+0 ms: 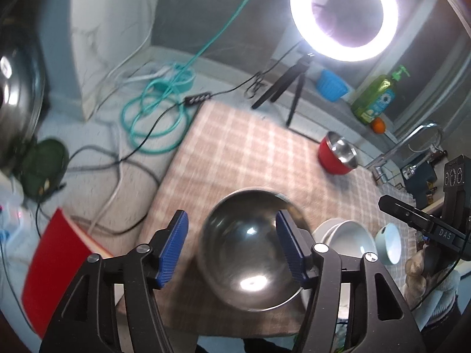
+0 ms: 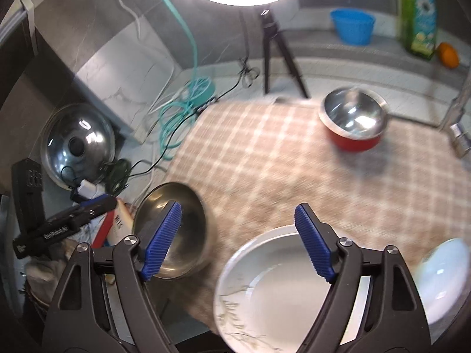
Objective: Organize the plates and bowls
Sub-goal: 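Move both grippers to the red steel bowl rim and close them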
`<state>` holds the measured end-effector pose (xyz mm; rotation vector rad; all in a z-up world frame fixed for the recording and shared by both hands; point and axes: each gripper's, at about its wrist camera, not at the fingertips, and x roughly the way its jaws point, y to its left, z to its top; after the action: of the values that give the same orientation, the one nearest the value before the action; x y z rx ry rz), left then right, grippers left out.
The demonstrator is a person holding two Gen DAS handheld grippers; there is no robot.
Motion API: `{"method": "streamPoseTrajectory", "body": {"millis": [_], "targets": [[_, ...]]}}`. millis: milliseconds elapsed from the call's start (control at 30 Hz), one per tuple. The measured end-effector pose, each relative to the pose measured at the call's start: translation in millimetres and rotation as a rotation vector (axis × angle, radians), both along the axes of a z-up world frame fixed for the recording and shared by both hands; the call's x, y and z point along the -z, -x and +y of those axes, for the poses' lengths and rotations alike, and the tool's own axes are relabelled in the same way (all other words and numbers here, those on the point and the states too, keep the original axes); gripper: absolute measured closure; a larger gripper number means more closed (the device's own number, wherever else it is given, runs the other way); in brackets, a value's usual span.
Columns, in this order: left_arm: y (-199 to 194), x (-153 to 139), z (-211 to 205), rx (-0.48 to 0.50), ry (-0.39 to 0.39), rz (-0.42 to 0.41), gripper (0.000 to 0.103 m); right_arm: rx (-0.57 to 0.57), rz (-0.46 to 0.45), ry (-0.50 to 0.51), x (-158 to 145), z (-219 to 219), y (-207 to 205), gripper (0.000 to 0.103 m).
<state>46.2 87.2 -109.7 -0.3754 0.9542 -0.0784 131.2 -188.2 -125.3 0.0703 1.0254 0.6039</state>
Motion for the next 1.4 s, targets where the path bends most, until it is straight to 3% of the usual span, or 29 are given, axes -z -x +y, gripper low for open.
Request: {"method": "streamPoseTrajectory", "body": {"millis": [233, 333, 433, 667, 833, 1033, 1400], "targets": [[-24.7, -32.5, -31.1, 0.091, -0.006, -0.063, 0.036, 0.078, -0.052, 0.044, -32.6, -52.3, -17.0, 0.021], [-40.9, -46.8, -47.6, 0.135, -0.011, -0.091, 0.036, 0.127, -0.076, 0.027, -49.1, -75.6, -29.0, 0.019], [-56.7, -58.5, -62.7, 0.172, -0.014, -0.112, 0.036, 0.175, -0.084, -0.008, -64.5, -97.3, -43.8, 0.011], [-104.8, -67.1, -95.2, 0.255, -0.012, -0.114, 0.036, 0.241, -0.074, -0.073, -81.5, -126.3, -81.7, 0.011], [-146.8, -47.1, -115.0, 0.282, 0.006, -0.040, 0.036, 0.285, 0.005, -0.112, -61.3, -139.3, -117.2, 0.011], [-194.1, -10.5, -127.8, 0.263, 0.102, 0.082, 0.036, 0.308, 0.109, -0.113, -19.7, -142.7, -155.5, 0.011], [-240.7, 40.2, -164.3, 0.264, 0.132, 0.206, 0.037, 0.306, 0.252, -0.090, 44.7, -132.8, -200.4, 0.012]]}}
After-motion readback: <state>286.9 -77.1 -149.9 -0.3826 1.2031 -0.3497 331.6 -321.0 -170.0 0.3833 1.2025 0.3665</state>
